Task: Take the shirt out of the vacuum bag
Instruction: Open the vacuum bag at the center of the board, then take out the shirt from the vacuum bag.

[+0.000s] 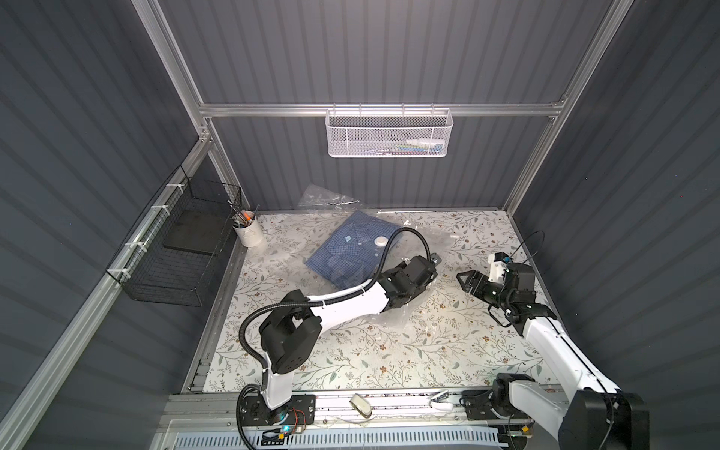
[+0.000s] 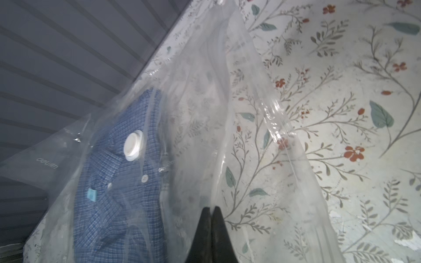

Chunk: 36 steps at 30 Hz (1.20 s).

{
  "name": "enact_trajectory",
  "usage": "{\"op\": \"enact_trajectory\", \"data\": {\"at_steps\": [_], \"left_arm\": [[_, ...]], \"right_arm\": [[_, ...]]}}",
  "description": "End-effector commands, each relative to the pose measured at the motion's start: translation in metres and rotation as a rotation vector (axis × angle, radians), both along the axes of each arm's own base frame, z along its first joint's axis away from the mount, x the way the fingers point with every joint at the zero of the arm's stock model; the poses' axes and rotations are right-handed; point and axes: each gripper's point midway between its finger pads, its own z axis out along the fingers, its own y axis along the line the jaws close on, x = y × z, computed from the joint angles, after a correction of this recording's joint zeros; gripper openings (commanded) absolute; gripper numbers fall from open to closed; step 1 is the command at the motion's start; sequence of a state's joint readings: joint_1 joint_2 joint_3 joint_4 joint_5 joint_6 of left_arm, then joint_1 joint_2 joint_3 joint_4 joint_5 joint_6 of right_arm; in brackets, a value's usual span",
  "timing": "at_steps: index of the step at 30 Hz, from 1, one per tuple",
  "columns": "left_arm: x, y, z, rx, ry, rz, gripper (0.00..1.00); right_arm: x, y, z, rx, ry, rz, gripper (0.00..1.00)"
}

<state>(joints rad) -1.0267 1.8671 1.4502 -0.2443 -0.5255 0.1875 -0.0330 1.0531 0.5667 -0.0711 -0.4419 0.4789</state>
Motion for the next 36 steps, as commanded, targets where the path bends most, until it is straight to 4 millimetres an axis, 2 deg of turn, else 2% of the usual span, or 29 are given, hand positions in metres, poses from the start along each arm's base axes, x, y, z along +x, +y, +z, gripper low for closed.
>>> {"op": "enact_trajectory", "data": {"at_steps": [1,3,4,8,15,20,23,31,36], "left_arm": [[0.005,0.013,0.019,-0.023,-0.053,0.045,0.0],[0.005,0.015,0.026,-0.035,-0.062,0.054,0.0],[0.002,0.021,0.014,-0.013,-0.047,0.058,0.0],[0.002,0.026,0.018,-0.03,-0.058,0.081,0.0],[0.004,0.033,0.035,-0.044,-0.103,0.105,0.0],[0.006,0.037,0.057,-0.066,-0.147,0.111,0.0],[0.006,0.037,0.066,-0.079,-0.16,0.111,0.0],[0.004,0.04,0.069,-0.098,-0.156,0.118,0.0],[0.002,0.043,0.074,-0.116,-0.159,0.124,0.0]], "right_arm": [[0.007,0.039,0.029,0.08,-0.092,0.127,0.77],[0.013,0.053,0.036,0.076,-0.113,0.156,0.75],[0.018,0.058,0.035,0.083,-0.098,0.156,0.74],[0.041,0.08,0.014,0.15,-0.01,0.165,0.67],[0.081,0.13,-0.009,0.256,0.011,0.195,0.65],[0.096,0.141,-0.024,0.301,0.009,0.159,0.64],[0.104,0.157,-0.025,0.332,0.002,0.16,0.63],[0.135,0.206,-0.039,0.391,0.007,0.163,0.6],[0.156,0.218,-0.057,0.402,0.011,0.133,0.57]]}}
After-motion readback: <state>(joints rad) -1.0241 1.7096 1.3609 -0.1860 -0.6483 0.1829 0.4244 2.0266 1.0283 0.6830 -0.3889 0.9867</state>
